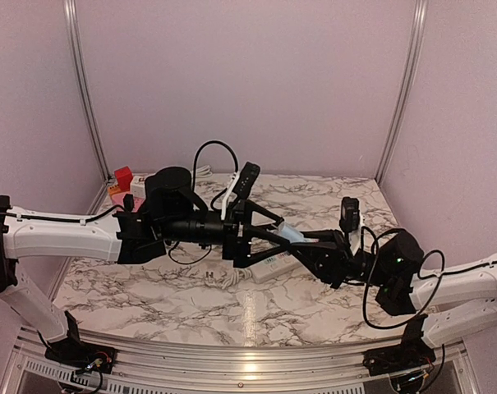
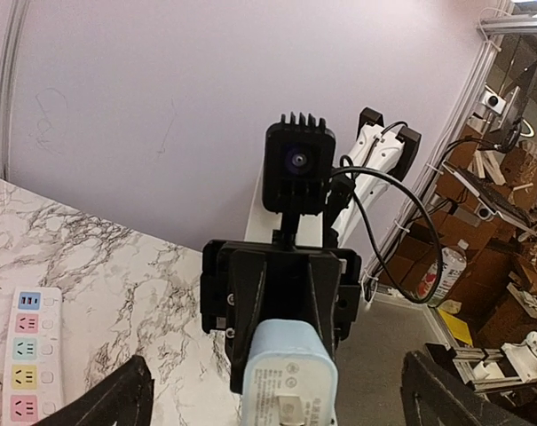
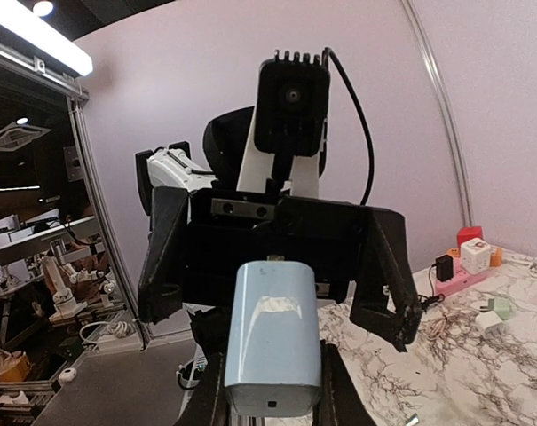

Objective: Insert the plug
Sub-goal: Pass from the left arm to the right, then insert the socket into the socket slot.

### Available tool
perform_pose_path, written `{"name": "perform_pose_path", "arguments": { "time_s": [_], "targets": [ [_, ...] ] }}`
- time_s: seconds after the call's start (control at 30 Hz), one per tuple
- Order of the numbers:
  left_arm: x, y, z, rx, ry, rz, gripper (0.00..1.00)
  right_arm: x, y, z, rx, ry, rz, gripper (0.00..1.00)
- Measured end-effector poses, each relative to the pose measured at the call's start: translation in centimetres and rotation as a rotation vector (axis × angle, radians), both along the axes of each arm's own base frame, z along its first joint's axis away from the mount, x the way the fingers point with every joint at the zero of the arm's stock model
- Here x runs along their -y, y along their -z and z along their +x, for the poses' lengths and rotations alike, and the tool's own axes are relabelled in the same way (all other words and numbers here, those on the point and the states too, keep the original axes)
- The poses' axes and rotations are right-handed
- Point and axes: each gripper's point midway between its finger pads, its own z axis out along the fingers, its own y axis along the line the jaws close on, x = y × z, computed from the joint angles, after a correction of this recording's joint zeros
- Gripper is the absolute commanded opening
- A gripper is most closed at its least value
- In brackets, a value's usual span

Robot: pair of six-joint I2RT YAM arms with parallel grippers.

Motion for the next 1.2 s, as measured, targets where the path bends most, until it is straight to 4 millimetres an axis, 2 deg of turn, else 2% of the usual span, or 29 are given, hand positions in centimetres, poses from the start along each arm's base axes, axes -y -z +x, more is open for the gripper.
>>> {"name": "perform_pose_path", "arguments": {
  "time_s": [0.2, 0.4, 0.63, 0.77, 1.03, 1.2],
  "targets": [
    [-0.4, -0.7, 0.8, -0.048, -0.062, -0.012, 0.99, 0.5, 0.8, 1.6, -0.042, 0.111, -0.067, 0.0],
    [-0.7, -1.6, 1.9, -0.145, -0.132, -0.03, 0.99, 1.5, 1.6, 4.3, -0.117, 0.284, -0.165, 0.0],
    [-0.9, -1.9, 2.4, -0.321, -0.166, -0.04, 0.99, 4.7, 2.4, 8.6, -0.234, 0.593, -0.296, 0.0],
    [-1.4, -3.5, 2.5, -0.397, -0.182, -0.075, 0.99, 6.9, 2.4, 10.4, -0.302, 0.758, -0.364, 0.0],
    [-2.3, -6.9, 1.8, -0.467, -0.222, -0.157, 0.99, 10.1, 6.5, 11.6, -0.494, 0.943, -0.472, 0.0],
    [-2.7, -7.5, 1.9, -0.462, -0.254, -0.173, 0.99, 11.5, 8.5, 12.4, -0.625, 1.053, -0.518, 0.0]
  ]
}}
